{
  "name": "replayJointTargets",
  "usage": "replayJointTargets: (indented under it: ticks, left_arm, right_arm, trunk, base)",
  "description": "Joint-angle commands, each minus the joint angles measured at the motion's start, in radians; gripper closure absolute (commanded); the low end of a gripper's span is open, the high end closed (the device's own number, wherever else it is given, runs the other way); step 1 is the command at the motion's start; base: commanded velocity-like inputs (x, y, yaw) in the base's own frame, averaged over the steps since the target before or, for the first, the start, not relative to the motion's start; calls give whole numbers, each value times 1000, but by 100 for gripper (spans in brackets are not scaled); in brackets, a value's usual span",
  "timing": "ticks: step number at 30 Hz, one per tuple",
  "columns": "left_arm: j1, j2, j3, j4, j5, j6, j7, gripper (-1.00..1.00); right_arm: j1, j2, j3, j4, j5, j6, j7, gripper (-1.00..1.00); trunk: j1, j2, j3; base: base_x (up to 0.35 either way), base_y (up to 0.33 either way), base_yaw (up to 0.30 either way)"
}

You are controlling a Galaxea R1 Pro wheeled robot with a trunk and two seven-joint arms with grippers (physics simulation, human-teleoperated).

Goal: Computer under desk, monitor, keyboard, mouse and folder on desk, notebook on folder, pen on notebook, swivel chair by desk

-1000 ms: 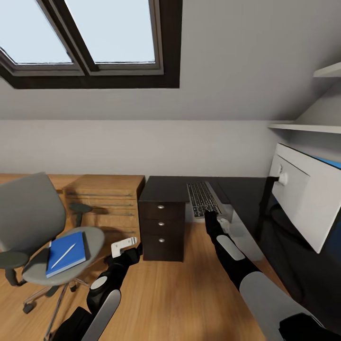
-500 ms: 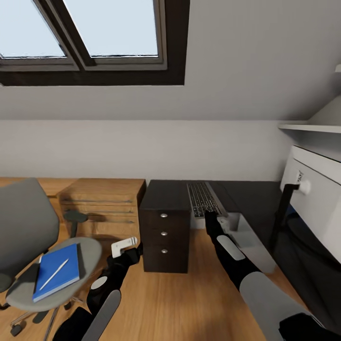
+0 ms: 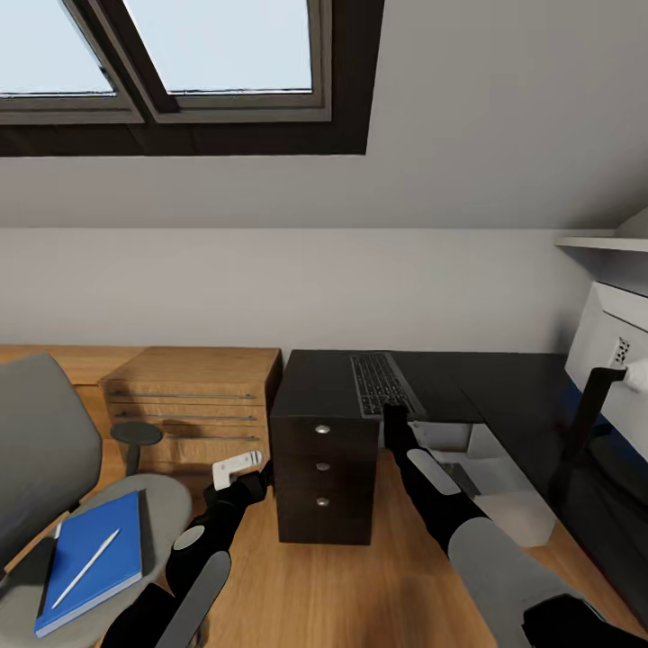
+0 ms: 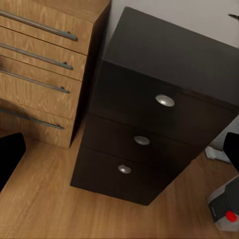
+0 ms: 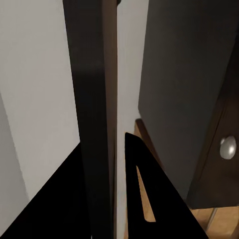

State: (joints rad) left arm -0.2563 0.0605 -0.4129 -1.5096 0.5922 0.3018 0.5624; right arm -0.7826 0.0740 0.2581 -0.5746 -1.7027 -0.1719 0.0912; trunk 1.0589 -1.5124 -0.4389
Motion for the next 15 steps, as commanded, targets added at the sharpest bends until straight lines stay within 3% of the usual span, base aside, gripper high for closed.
replayJointTargets:
  ticks: [1, 3, 4, 6, 15]
  left_arm:
    - [-1, 1, -3, -1, 7, 2, 8, -100]
    - [-1, 1, -3, -1, 7, 2, 8, -100]
    - [-1, 1, -3, -1, 7, 2, 8, -100]
    - [-1, 1, -3, -1, 7, 2, 8, -100]
    - [-1, 1, -1, -1, 7, 2, 8, -100]
  right_arm:
    - [-1, 0, 7, 1, -11, -8, 9, 100]
    - [-1, 15, 8, 2, -11, -8, 10, 100]
    - [-1, 42, 10, 28, -9, -8, 11, 100]
    - [-1, 57, 11, 40, -9, -8, 11, 100]
    - [-1, 73, 12, 46, -5, -12, 14, 100]
  trunk:
    - [1, -1, -1]
    - [1, -1, -1]
    - [1, -1, -1]
    - [1, -1, -1]
    - [1, -1, -1]
  base:
    - [328, 88, 0]
    - [328, 91, 0]
    - [233, 51, 0]
    - [118, 25, 0]
    - [13, 3, 0]
